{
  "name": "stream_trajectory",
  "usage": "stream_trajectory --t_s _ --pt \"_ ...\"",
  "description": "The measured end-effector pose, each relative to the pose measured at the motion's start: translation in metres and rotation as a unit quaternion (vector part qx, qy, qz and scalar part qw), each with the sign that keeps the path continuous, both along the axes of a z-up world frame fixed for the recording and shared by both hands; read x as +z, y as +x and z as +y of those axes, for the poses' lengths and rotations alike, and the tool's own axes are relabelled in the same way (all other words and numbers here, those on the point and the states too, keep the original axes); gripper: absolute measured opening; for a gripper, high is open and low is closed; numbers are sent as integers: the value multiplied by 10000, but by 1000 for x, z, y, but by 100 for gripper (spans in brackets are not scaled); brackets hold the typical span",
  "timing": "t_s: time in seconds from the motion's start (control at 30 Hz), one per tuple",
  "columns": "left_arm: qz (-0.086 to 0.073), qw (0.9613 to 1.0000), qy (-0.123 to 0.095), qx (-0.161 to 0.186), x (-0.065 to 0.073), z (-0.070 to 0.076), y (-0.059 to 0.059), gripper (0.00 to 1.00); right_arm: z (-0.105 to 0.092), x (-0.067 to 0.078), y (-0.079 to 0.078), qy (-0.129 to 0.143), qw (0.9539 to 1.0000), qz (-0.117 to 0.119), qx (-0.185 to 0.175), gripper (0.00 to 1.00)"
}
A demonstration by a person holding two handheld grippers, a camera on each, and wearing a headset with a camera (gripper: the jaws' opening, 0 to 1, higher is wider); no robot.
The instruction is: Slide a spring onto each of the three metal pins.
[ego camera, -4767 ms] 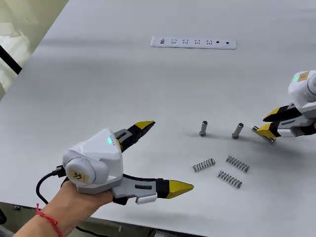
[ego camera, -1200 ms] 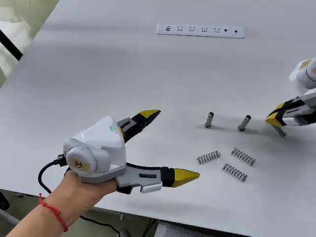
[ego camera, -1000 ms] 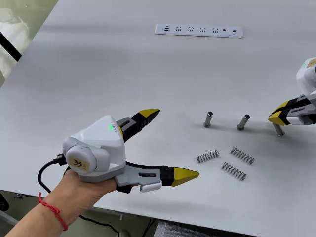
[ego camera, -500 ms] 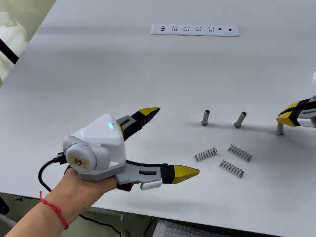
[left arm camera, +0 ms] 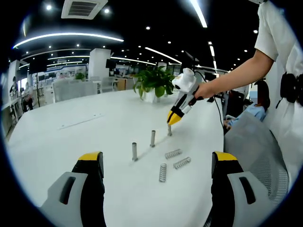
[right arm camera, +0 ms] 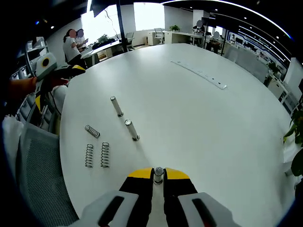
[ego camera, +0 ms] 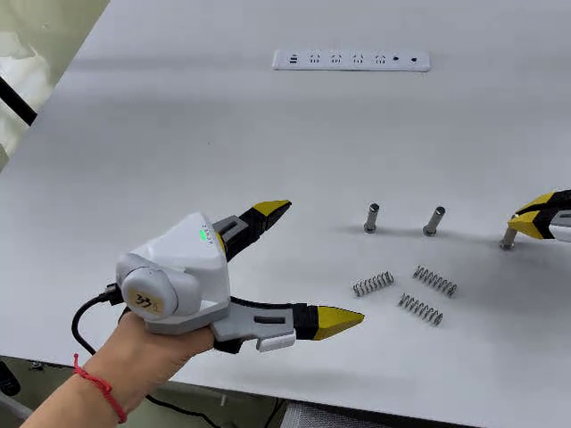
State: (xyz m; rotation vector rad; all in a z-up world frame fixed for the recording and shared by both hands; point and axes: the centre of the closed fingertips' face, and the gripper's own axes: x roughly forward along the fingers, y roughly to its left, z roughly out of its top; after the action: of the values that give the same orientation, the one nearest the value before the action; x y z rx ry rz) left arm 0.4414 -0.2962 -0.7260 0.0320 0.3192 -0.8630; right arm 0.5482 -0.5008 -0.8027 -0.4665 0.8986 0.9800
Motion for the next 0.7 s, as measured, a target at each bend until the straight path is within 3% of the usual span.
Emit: stream_trajectory --t_s 0.7 --pt "12 10000 -28 -29 2 -3 0 93 5 -1 4 161 9995 -249 -138 4"
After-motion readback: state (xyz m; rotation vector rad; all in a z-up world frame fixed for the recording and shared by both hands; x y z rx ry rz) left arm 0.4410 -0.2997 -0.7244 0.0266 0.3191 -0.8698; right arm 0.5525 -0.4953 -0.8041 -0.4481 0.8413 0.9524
